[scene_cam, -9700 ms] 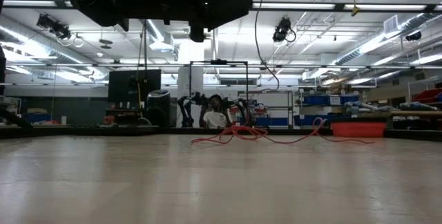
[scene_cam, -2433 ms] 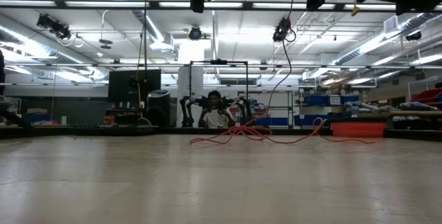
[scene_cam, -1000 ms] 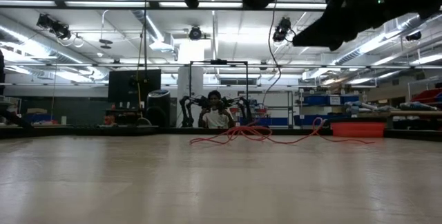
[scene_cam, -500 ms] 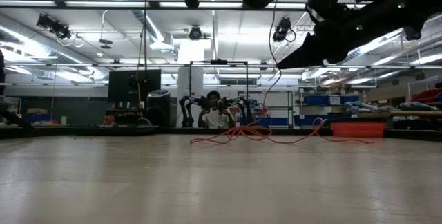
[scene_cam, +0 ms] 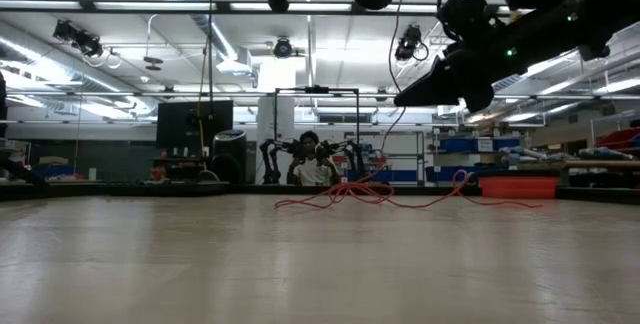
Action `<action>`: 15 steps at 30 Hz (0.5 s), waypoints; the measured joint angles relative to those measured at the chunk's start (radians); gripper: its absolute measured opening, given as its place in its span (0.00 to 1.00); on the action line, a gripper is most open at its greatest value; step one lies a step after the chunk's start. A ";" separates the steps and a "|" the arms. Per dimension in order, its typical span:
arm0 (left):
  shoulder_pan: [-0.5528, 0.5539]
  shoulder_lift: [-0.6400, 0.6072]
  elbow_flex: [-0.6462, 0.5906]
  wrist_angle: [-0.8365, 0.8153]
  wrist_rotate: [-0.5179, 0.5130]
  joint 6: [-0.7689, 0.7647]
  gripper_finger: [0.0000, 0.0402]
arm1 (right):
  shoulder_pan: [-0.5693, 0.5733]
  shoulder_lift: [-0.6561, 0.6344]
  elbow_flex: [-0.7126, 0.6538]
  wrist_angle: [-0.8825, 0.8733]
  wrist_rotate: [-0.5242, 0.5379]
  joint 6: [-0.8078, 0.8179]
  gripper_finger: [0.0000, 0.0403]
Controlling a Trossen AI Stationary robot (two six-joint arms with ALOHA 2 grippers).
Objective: Coil cords
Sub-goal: Coil the red wire on the black spool
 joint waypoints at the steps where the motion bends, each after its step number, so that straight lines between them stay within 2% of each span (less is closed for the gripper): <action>1: 0.000 0.000 0.000 0.000 0.000 -0.001 0.00 | -0.002 0.007 0.000 0.007 0.001 0.001 0.14; 5: 0.000 0.000 0.000 0.009 -0.014 -0.011 0.00 | 0.000 0.025 0.000 0.017 0.006 0.006 0.02; 10: 0.002 0.014 0.000 0.076 -0.122 -0.063 0.00 | 0.019 0.028 0.027 -0.011 0.014 0.071 0.01; 15: 0.014 0.054 0.000 0.146 -0.233 -0.121 0.00 | 0.050 0.028 0.122 -0.118 -0.002 0.126 0.01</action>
